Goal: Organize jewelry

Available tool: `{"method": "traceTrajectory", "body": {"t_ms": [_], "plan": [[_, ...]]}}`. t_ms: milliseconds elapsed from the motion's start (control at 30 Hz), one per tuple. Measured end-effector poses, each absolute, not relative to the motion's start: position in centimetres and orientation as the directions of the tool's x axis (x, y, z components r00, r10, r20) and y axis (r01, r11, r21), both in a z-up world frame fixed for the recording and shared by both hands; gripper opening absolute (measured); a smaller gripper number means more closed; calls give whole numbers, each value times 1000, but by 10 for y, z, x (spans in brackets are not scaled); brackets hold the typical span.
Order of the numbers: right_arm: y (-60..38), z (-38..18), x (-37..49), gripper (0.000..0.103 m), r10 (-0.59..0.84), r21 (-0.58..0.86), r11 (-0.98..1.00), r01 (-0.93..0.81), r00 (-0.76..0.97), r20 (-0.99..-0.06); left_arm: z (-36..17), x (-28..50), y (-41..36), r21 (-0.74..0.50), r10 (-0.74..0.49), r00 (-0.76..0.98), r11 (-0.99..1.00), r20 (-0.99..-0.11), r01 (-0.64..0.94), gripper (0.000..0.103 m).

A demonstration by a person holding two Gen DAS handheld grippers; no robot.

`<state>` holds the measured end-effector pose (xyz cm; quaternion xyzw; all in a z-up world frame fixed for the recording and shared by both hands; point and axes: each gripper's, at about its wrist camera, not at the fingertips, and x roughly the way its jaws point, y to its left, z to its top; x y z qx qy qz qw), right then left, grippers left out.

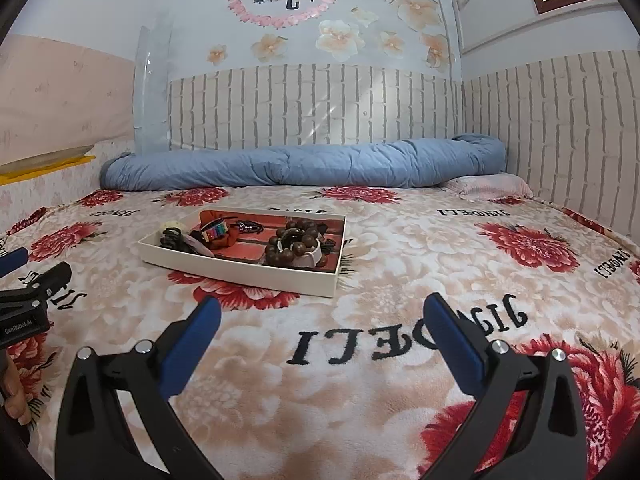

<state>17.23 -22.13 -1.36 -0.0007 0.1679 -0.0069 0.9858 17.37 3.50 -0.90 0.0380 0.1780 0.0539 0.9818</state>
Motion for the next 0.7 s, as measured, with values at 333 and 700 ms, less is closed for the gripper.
{"method": "traceTrajectory", "body": {"t_ms": [333,700], "plan": [[-221,-13,173,99,-14,-5,1000,13,943,-331,-9,172,32,105,115,934,991,-338,-85,98],[-221,-13,172,99,-14,-5,1000,13,943,-331,-9,171,32,103,115,934,991,-338,-85,98]]}}
